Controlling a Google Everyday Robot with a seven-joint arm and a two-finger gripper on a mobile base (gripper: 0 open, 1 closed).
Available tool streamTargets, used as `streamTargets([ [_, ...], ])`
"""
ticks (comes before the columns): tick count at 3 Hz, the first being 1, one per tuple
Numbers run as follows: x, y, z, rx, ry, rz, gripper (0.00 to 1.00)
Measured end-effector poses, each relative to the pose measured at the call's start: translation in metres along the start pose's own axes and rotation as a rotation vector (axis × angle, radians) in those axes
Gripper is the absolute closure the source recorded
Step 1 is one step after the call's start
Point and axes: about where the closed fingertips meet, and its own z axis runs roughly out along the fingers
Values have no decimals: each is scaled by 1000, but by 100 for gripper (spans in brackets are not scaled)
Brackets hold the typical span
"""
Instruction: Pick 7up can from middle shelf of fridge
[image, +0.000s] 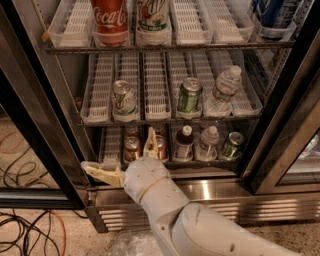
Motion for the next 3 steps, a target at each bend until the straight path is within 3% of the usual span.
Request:
streamTargets([
  [1, 0, 10, 14, 8, -53, -8, 0],
  [3, 4, 10, 16, 22, -46, -20, 0],
])
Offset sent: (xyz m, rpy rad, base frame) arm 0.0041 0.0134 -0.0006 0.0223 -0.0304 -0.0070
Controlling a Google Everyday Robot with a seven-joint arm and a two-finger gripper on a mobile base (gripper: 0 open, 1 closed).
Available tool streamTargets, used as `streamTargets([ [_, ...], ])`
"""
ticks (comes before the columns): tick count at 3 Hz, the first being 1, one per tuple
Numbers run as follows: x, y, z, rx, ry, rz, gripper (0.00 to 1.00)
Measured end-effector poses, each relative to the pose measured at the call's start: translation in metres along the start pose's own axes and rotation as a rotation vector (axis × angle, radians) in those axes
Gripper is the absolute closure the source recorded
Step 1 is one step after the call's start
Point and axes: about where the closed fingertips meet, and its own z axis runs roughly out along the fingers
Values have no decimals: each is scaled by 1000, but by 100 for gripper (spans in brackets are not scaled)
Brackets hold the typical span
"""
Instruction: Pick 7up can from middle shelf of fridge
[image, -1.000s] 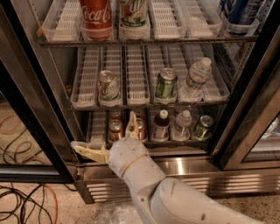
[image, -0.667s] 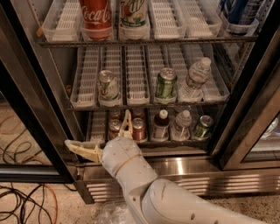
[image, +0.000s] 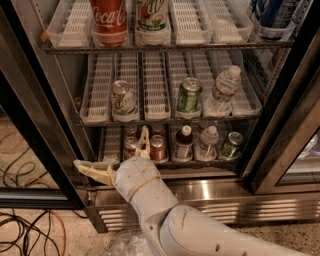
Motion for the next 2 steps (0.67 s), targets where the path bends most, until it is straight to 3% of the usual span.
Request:
streamTargets([
  [1, 2, 13, 6, 16, -14, -3, 0],
  [2, 1, 12, 16, 110, -30, -31, 0],
])
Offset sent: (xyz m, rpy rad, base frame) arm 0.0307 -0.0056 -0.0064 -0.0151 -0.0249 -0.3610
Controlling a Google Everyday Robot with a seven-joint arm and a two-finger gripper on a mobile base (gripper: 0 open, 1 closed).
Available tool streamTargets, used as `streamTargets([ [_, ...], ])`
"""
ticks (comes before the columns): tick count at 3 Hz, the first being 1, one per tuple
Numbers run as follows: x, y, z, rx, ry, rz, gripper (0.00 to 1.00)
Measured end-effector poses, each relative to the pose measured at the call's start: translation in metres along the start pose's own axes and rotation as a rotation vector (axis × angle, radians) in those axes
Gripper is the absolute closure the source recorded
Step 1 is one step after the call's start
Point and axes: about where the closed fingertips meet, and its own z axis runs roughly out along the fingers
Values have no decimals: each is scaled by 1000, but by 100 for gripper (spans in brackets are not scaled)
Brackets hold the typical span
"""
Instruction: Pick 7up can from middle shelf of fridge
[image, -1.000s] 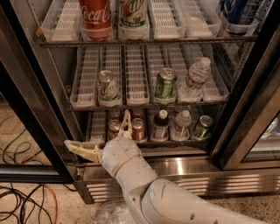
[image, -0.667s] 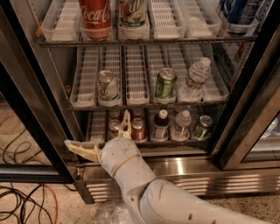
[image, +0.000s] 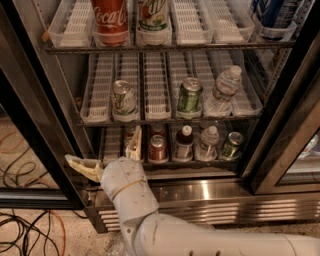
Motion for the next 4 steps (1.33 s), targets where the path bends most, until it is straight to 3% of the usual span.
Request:
streamTargets([
  [2, 3, -37, 5, 228, -6, -27, 0],
  [3, 8, -52, 1, 271, -9, -21, 0],
  [4, 8, -52, 1, 271, -9, -21, 2],
])
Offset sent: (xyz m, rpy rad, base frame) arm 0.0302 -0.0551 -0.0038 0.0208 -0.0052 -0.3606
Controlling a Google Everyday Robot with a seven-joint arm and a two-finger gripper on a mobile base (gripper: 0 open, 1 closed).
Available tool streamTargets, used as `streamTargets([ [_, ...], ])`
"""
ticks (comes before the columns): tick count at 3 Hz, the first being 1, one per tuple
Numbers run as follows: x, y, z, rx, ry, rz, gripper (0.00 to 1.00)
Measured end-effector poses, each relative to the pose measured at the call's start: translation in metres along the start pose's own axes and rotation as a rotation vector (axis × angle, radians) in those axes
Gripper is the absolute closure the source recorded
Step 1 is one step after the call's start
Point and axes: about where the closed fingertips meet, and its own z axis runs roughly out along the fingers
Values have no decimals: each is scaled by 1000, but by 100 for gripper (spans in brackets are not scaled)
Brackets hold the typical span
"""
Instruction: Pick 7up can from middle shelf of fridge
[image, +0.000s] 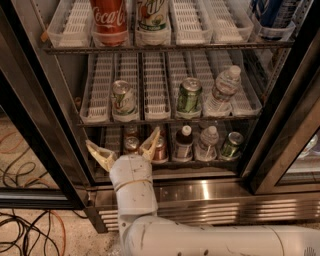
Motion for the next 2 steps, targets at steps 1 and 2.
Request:
streamTargets([
  [1, 0, 0, 0, 0, 0, 0, 21],
  [2, 0, 0, 0, 0, 0, 0, 52],
])
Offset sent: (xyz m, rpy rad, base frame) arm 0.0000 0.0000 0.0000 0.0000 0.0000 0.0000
